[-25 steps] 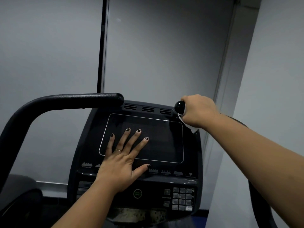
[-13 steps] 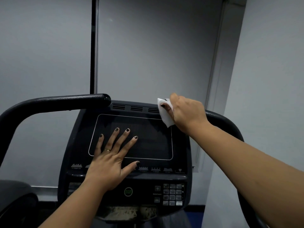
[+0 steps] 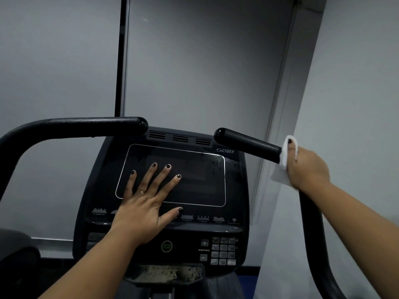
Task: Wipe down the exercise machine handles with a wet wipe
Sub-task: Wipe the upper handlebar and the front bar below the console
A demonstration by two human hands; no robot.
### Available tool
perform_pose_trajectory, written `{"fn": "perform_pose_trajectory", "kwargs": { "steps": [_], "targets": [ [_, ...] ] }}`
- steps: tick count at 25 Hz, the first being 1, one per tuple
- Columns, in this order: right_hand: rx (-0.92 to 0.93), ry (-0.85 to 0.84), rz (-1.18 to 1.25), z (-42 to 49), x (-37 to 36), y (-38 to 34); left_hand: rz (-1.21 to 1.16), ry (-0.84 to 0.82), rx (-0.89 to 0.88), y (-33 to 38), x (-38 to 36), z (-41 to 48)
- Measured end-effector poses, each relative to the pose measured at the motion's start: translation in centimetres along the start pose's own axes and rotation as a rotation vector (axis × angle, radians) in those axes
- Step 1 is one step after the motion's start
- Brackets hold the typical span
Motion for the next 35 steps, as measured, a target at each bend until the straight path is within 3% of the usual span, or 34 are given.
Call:
{"fn": "perform_pose_trajectory", "kwargs": {
  "steps": [5, 7, 11, 14, 18, 22, 26, 35],
  "targets": [
    [-0.216, -0.09, 0.299, -0.6, 0.6, 1.8, -0.003, 0.014, -0.013, 0.1, 0.0, 0.0],
    [-0.249, -0.133, 0.291, 0.3, 0.9, -0.2, -0.008, 0.016, -0.018, 0.1, 0.0, 0.1],
    [-0.02, -0.282, 0.107, 1.8, 0.1, -7.9, -0.012, 0.013, -0.02, 0.1, -0.1, 0.0],
    [0.16, -0.36, 0.117, 2.2, -1.3, -13.4, -0.009, 0.018, -0.018, 0.1, -0.1, 0.1],
    [0.198, -0.277, -0.069, 3.0, -3.2, -17.1, -0.015, 0.015, -0.015, 0.0, -0.2, 0.0],
    [0.446, -0.144, -0.281, 1.5, -3.8, -18.7, -0.01, 0.012, -0.017, -0.1, -0.2, 0.1],
    [0.546, -0.082, -0.242, 0.8, -3.5, -16.7, 0.011, -0.003, -0.013, 0.0, -0.2, 0.1],
    [0.334, -0.024, -0.225, -0.1, -0.6, -4.9, 0.02, 0.05, -0.004, 0.0, -0.2, 0.1]
  ]
}}
Point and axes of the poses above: each hand's wrist, its own z-axis towards the middle knuckle, its own x-axis out of the back of the hand, y = z × x, the point moved 5 cm from there along z, towards the middle knuckle, and after that the axes turned 11 degrees about z, right-handed, at the moved point
